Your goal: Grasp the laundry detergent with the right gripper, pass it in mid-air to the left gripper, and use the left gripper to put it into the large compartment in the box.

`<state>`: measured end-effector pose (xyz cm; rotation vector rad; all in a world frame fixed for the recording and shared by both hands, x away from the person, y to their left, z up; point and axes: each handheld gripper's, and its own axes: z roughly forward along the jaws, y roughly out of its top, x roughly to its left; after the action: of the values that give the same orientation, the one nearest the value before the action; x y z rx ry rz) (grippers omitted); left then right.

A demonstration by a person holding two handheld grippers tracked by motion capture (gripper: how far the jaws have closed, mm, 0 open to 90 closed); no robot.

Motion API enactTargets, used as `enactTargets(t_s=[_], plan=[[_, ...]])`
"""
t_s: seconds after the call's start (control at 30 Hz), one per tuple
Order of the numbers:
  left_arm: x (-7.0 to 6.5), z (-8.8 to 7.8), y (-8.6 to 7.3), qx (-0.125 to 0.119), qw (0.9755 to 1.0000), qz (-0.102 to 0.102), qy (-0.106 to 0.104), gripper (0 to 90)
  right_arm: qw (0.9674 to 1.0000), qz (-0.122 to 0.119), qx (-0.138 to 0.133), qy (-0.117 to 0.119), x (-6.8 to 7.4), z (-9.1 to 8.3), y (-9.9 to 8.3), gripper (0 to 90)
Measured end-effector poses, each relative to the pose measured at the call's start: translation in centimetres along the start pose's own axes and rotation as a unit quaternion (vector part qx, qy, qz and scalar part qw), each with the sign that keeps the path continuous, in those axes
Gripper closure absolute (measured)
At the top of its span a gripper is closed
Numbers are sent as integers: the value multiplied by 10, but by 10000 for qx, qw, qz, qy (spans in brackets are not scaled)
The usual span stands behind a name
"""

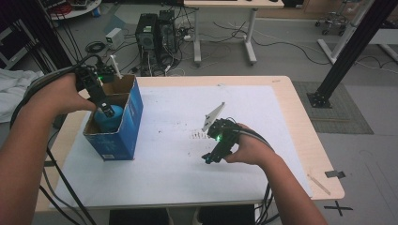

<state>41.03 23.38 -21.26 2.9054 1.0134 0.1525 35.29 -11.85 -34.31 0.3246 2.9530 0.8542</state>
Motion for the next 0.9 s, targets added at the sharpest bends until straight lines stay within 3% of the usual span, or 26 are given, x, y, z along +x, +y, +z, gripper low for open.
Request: enactTargets(t_s=[0.3,0.57,0.63,0.67,0.9], plan=[[-15,-11,7,-81,9995,311,-12,99,9998,-26,201,-10,-1,-11,5,119],[-32,-13,20,-85,9972,725,-164,65,9991,-40,424,-16,-4,-23,10,119],[-34,-12,21,-85,9970,748,-159,63,9989,-18,469,-24,-5,-25,11,119],[-39,-11,26,-43,9960,880,-172,63,9988,-23,498,-21,-6,-26,11,119],[-58,-1,41,70,9903,1300,-479,30,9968,-45,803,12,-12,-33,14,119]])
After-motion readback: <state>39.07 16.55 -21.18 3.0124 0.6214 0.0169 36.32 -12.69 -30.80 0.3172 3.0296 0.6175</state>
